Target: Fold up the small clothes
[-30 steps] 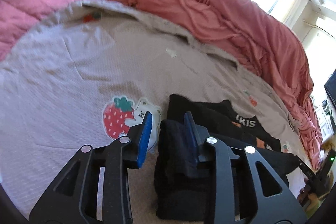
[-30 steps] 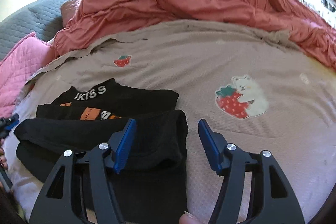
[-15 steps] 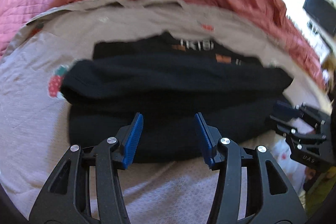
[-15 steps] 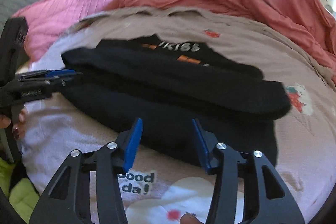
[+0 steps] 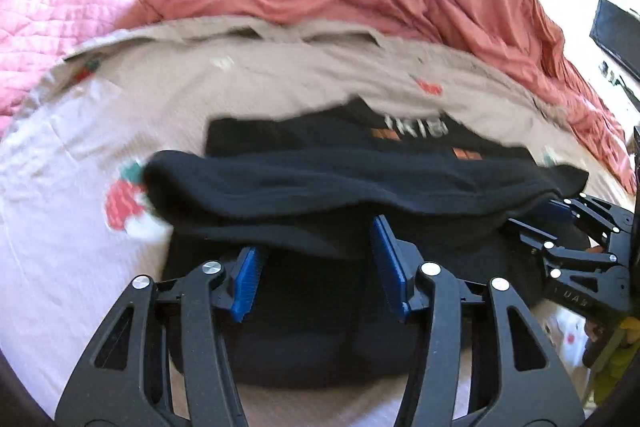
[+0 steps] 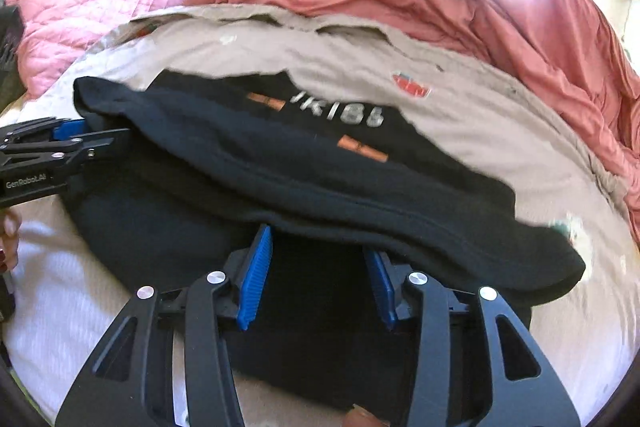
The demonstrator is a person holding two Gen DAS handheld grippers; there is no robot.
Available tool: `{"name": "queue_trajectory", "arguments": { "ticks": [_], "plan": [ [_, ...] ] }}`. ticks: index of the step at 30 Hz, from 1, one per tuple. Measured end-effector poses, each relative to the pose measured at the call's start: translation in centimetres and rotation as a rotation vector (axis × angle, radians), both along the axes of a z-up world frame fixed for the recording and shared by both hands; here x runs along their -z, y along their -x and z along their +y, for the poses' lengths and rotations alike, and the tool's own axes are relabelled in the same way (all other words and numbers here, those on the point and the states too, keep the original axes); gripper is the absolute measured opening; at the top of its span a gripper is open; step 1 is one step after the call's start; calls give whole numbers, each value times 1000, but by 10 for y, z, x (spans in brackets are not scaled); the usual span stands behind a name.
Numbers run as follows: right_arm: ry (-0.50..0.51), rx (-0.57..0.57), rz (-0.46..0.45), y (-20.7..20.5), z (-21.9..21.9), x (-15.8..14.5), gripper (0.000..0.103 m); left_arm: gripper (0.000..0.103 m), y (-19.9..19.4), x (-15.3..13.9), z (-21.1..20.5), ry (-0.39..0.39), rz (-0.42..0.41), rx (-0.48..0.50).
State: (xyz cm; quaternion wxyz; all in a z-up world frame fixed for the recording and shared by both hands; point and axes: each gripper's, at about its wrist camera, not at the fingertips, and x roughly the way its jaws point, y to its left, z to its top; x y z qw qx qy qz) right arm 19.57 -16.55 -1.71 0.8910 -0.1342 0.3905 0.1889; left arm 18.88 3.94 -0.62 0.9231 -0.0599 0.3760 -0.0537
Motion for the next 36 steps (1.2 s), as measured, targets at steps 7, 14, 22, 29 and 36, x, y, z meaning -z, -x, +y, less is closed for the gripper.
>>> {"name": "queue_trajectory", "arguments": {
  "ticks": [7,14,22,29,36],
  "plan": [
    [-22,47,-40,-47,-1,-19,43,54,-1,-14,41,78,-92,-92],
    [-60,149,-34,-92,-7,-28,44,58,5,-18,59,81,-110,-138],
    [-104,219,-32,-83,-41,-29,46,60,16,-21,73,133,-78,-123],
    [-216,316,37,-56,-95,-25,49,60,7,-17,53,247,-8,73],
    [-271,342,41,-40,-121,-34,52,66,-28,-14,28,206,-1,86]
  ]
}}
